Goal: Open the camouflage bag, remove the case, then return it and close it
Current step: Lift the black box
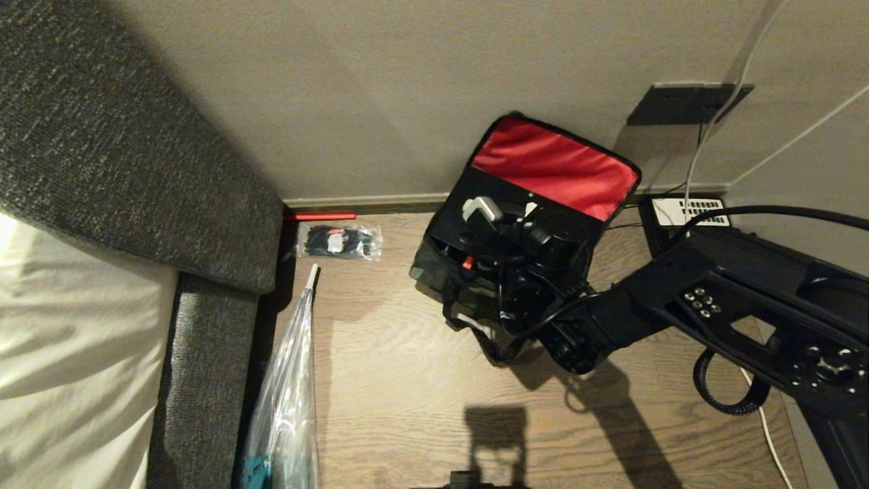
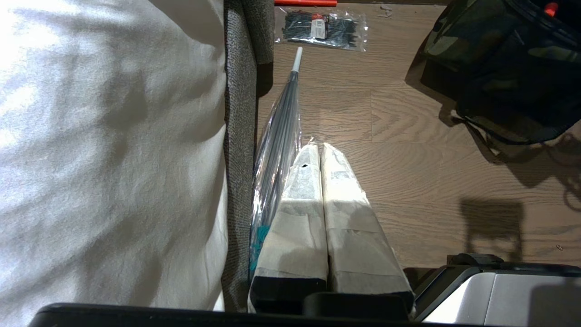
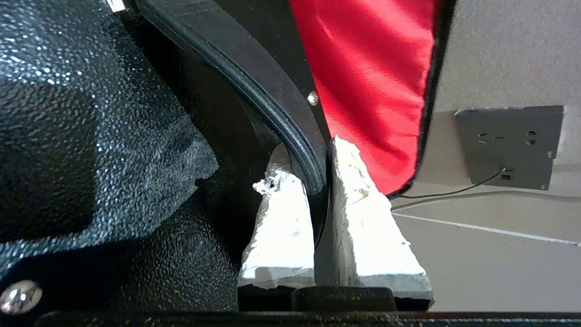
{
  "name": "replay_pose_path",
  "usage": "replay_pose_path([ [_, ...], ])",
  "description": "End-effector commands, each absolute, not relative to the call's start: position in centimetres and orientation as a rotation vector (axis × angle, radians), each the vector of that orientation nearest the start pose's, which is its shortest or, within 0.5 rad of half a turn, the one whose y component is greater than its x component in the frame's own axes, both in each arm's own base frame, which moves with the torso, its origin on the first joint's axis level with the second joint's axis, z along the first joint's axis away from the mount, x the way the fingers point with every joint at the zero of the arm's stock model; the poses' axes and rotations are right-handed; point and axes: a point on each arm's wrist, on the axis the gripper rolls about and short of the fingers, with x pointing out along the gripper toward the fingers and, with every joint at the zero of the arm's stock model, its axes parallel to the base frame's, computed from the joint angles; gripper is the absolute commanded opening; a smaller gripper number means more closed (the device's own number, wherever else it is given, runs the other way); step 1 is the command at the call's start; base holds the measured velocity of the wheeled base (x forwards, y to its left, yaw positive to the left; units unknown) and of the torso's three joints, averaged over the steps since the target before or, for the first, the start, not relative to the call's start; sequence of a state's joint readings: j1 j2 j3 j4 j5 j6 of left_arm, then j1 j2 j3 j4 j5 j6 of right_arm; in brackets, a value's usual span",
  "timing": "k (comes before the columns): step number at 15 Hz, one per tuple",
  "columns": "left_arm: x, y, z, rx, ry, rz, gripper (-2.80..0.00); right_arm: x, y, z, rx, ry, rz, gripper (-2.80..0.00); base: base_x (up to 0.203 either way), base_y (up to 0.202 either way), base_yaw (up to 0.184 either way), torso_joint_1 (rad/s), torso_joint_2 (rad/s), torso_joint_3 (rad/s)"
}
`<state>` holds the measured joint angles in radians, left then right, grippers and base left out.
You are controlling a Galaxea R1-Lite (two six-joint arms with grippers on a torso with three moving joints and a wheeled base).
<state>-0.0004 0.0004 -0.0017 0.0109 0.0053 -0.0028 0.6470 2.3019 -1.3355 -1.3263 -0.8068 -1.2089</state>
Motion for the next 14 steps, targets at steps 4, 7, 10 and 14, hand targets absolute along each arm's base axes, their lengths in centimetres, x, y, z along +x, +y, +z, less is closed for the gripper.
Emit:
replay_pose_path([
  [4, -2.3, 0.01, 7.48, -0.003, 0.008, 0.006, -2.8, 36.79, 25.77, 15.71, -0.962, -0.135, -0.299, -2.8, 0.0, 0.0, 0.0, 0.0, 0.0, 0.0],
  [7, -2.3, 0.02, 7.48, -0.003, 0.008, 0.005, -2.8, 36.78, 25.68, 15.81, -0.961, -0.135, -0.302, -2.8, 0.0, 0.0, 0.0, 0.0, 0.0, 0.0],
  [10, -2.3, 0.01, 7.49, 0.002, 0.006, 0.006, -2.8, 36.77, 25.66, 16.07, -0.959, -0.136, -0.303, -2.8, 0.0, 0.0, 0.0, 0.0, 0.0, 0.0],
  [14, -2.45, 0.01, 8.09, 0.014, -0.019, 0.002, -2.8, 36.77, 25.66, 15.93, -0.962, -0.133, -0.302, -2.8, 0.0, 0.0, 0.0, 0.0, 0.0, 0.0],
])
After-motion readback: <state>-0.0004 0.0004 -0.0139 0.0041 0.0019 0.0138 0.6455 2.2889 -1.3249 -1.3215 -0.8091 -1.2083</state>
